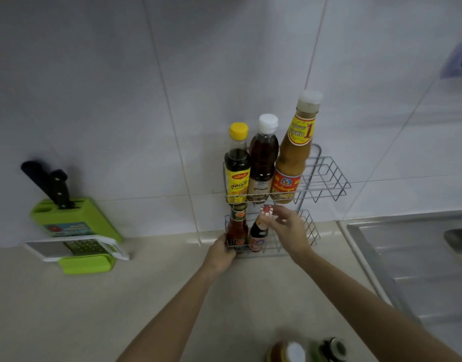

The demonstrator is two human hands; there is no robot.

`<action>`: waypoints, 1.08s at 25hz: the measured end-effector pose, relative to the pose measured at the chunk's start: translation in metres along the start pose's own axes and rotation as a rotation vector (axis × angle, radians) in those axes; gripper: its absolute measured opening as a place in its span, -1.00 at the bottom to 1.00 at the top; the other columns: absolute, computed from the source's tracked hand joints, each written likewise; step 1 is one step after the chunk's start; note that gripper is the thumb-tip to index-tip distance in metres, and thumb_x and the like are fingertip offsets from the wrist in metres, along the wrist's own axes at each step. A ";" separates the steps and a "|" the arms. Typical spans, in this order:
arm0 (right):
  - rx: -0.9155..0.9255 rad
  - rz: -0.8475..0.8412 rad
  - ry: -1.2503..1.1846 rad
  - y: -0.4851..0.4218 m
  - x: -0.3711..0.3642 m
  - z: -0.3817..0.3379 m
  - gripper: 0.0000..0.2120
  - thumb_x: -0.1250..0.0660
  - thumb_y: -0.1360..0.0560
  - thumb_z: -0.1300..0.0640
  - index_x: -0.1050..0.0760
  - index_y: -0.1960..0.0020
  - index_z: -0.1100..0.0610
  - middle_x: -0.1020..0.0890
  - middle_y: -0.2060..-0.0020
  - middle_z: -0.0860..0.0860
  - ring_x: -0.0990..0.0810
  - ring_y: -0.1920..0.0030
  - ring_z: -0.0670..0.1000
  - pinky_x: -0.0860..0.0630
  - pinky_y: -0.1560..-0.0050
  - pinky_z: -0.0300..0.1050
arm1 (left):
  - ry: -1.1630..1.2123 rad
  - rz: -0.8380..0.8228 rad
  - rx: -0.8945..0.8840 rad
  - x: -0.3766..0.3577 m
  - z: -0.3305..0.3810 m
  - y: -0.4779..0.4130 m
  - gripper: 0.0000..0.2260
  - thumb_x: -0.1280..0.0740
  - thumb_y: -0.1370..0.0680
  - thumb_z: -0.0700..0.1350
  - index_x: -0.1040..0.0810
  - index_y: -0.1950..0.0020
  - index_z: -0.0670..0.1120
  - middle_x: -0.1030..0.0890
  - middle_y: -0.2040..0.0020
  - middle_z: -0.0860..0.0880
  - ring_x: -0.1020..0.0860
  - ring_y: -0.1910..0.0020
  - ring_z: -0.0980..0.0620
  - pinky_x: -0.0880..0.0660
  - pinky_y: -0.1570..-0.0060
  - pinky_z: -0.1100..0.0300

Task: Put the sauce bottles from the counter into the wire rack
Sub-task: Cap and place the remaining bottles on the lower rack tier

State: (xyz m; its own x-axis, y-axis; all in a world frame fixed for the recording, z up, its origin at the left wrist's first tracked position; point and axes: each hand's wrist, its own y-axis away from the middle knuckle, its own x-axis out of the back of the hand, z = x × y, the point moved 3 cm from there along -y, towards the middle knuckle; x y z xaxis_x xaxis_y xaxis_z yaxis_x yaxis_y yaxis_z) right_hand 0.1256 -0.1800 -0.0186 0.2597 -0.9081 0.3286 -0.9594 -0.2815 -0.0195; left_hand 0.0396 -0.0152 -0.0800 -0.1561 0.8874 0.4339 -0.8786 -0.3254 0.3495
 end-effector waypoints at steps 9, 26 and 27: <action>0.081 -0.087 0.235 -0.010 -0.003 -0.016 -0.68 -0.43 -0.44 -0.05 -0.61 -0.12 0.09 -0.65 0.08 -0.08 -0.59 0.10 -0.09 -0.49 0.10 -0.22 | 0.024 0.041 0.036 -0.002 -0.005 -0.008 -0.58 -0.26 -0.51 -0.29 -0.42 -0.38 -0.16 -0.54 -0.33 -0.15 -0.50 -0.30 -0.14 -0.42 -0.30 0.06; 0.003 -0.209 0.236 0.028 0.029 -0.012 -0.53 -0.35 -0.53 0.11 -0.38 -0.39 0.21 -0.52 -0.33 0.10 -0.49 -0.33 0.09 -0.45 -0.33 0.01 | -0.171 -0.061 0.036 0.005 -0.016 0.054 -0.55 -0.26 -0.55 -0.23 -0.31 -0.43 -0.21 -0.42 -0.40 -0.21 -0.42 -0.37 -0.15 -0.38 -0.32 0.10; 0.017 -0.218 0.261 0.037 0.035 -0.014 -0.57 -0.35 -0.53 0.11 -0.42 -0.35 0.21 -0.55 -0.29 0.10 -0.52 -0.29 0.08 -0.46 -0.30 -0.01 | -0.194 -0.088 0.010 0.002 -0.016 0.068 -0.56 -0.26 -0.55 -0.26 -0.32 -0.43 -0.22 -0.42 -0.41 -0.22 -0.42 -0.38 -0.14 -0.37 -0.33 0.10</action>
State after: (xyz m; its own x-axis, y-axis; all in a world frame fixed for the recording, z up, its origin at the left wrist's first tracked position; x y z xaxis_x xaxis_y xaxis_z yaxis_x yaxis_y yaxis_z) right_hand 0.0980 -0.2183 0.0051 0.4197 -0.7164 0.5574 -0.8818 -0.4673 0.0633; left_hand -0.0275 -0.0302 -0.0686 0.0123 0.8332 0.5529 -0.8803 -0.2532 0.4012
